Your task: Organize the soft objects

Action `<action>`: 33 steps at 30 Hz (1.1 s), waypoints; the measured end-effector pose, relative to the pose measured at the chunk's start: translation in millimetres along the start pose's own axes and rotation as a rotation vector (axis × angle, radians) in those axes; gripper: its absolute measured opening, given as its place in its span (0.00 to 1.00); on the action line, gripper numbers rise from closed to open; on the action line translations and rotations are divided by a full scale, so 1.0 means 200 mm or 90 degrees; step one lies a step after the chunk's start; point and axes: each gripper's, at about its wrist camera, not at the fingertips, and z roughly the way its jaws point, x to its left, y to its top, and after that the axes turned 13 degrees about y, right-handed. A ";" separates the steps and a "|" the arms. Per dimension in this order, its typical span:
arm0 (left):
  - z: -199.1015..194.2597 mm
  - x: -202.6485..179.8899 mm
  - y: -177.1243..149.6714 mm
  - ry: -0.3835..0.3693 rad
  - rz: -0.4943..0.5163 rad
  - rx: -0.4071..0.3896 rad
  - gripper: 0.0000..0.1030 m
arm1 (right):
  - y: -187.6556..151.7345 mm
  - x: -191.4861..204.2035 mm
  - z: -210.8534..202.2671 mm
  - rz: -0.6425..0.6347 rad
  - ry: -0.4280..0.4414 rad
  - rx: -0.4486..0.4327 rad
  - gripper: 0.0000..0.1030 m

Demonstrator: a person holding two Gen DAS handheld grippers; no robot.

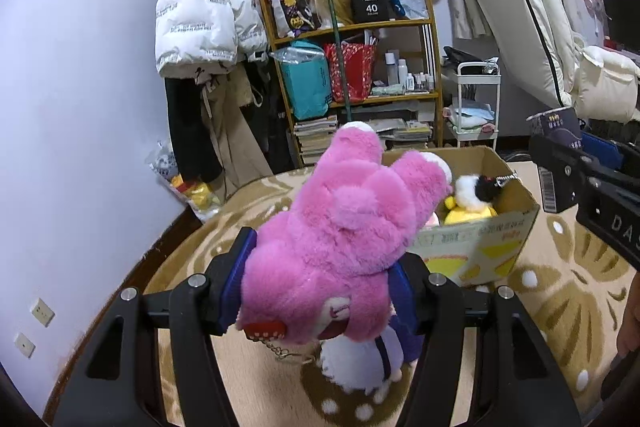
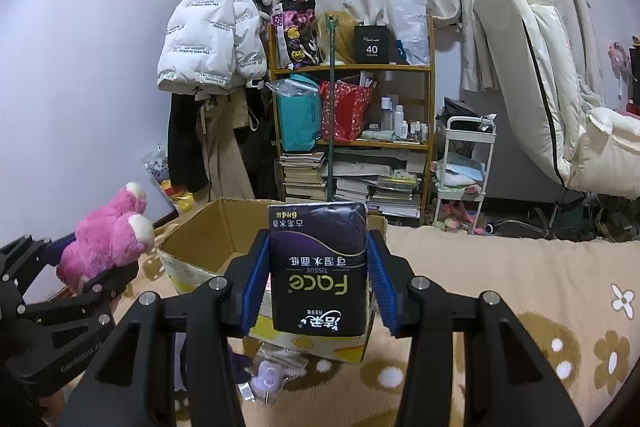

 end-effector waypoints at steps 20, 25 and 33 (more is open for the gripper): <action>0.24 -0.08 0.19 -0.010 0.007 -0.029 0.59 | 0.01 -0.08 0.15 0.026 -0.004 0.012 0.48; 0.33 -0.08 0.17 -0.019 -0.003 -0.002 0.59 | 0.00 -0.14 0.24 0.044 0.002 0.032 0.48; 0.42 -0.12 0.14 -0.036 0.007 0.027 0.60 | -0.02 -0.18 0.31 0.052 0.009 0.046 0.49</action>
